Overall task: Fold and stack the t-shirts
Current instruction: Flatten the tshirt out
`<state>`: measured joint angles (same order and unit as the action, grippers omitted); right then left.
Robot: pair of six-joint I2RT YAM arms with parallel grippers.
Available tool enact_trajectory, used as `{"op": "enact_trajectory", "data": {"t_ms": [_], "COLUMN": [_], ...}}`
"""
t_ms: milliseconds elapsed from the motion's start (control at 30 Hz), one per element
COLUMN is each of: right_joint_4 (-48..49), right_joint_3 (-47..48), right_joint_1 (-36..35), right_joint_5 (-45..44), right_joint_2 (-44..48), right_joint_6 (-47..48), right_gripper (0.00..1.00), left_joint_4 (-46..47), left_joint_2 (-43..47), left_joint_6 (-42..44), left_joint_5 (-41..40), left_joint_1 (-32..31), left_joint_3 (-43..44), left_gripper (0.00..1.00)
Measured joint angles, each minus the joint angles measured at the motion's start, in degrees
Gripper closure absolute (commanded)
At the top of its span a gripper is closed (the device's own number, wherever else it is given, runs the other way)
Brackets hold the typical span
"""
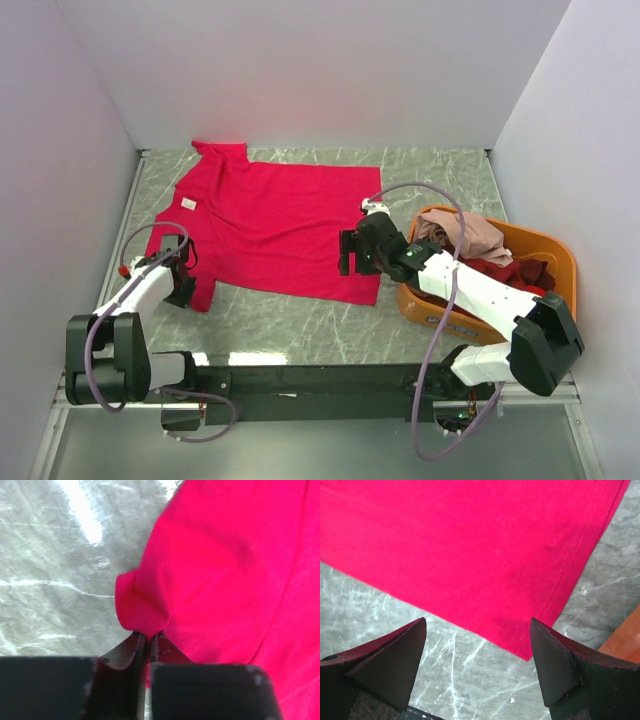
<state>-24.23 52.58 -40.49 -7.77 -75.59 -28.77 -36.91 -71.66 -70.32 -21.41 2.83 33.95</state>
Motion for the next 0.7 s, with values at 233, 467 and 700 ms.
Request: {"op": "enact_trajectory", "data": {"t_ms": [233,467,700], "right_joint_4": [-1.5,-6.2,-8.9], "right_joint_3": [-0.3,-0.6,-4.2], "right_joint_1": [-3.0,-10.1,-13.6], "right_joint_5": [-0.1,0.4,-0.2], "right_joint_2": [1.0,1.1,1.3], "right_joint_6": [1.1,0.3,-4.0], "right_gripper": [0.1,0.09,0.11], "left_joint_4": [-2.6,-10.4,-15.1], "left_joint_2": [1.3,14.5,19.8], "left_joint_6": [-3.0,-8.7,-13.7], "left_joint_5": [-2.0,-1.6,-1.2], "left_joint_1": [0.0,0.1,0.1], "left_joint_3": [-0.3,-3.9,-4.8], "left_gripper": [0.99,0.99,0.99]}}
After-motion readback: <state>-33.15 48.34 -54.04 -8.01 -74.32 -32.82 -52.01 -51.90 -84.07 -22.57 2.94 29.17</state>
